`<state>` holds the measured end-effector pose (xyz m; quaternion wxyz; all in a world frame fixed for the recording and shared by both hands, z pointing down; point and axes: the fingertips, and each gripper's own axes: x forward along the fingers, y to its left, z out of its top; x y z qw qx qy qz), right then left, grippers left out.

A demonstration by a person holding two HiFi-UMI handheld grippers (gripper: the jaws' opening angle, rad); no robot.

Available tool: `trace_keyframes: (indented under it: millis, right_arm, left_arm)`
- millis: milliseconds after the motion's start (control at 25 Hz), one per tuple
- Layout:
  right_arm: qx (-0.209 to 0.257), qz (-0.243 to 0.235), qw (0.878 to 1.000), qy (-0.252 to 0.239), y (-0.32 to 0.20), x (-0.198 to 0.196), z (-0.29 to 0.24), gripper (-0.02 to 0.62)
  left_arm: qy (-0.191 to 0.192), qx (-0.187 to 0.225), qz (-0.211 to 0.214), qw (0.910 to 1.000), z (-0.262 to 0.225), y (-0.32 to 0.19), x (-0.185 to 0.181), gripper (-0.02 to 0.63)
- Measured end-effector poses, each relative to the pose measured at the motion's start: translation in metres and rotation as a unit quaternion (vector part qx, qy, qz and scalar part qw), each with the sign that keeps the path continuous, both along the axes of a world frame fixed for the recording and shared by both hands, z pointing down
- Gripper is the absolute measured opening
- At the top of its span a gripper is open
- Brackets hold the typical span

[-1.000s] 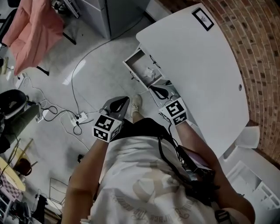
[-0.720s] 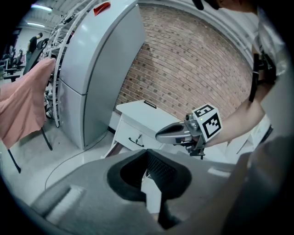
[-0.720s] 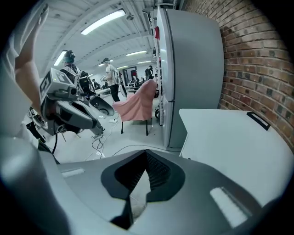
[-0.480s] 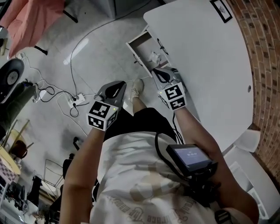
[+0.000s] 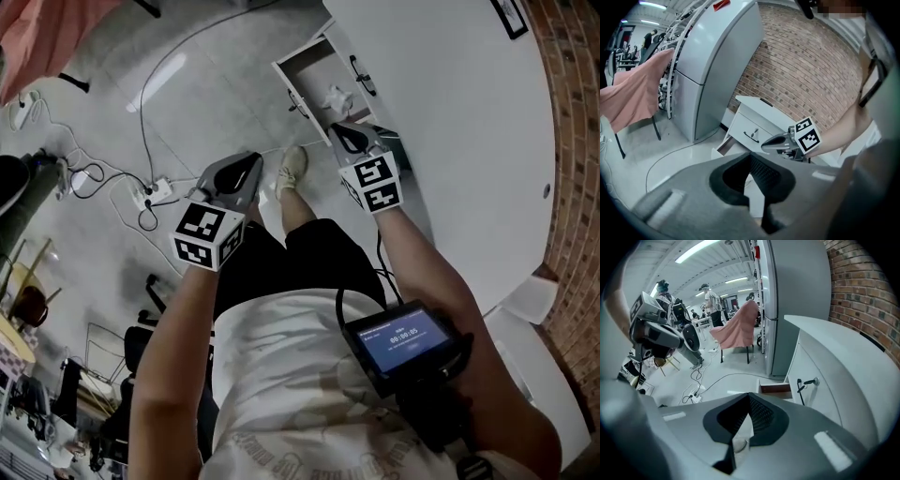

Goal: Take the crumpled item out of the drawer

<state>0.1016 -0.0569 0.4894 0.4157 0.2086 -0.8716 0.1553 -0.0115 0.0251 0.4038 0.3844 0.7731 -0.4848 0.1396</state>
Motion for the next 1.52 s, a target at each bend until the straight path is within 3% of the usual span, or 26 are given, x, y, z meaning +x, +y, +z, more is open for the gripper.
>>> trace_keyframes:
  millis: [440, 800, 1200, 1520]
  right_arm:
    - [-0.019, -0.006, 0.999, 0.039, -0.007, 0.0, 0.071, 0.008]
    - [-0.02, -0.033, 0.996, 0.084, -0.025, 0.008, 0.129, 0.008]
    - [-0.016, -0.009, 0.995, 0.1, -0.057, 0.013, 0.164, 0.008]
    - [-0.028, -0.031, 0.986, 0.162, -0.06, 0.038, 0.205, 0.008]
  left_arm:
    - [0.019, -0.004, 0.009, 0.9998, 0.057, -0.004, 0.014, 0.005]
    - [0.049, -0.012, -0.029, 0.9983, 0.094, -0.009, 0.021, 0.005]
    - [0.073, -0.016, -0.063, 0.9952, 0.127, -0.011, 0.029, 0.005]
    - [0.078, -0.018, -0.065, 0.9947, 0.145, -0.019, 0.035, 0.005]
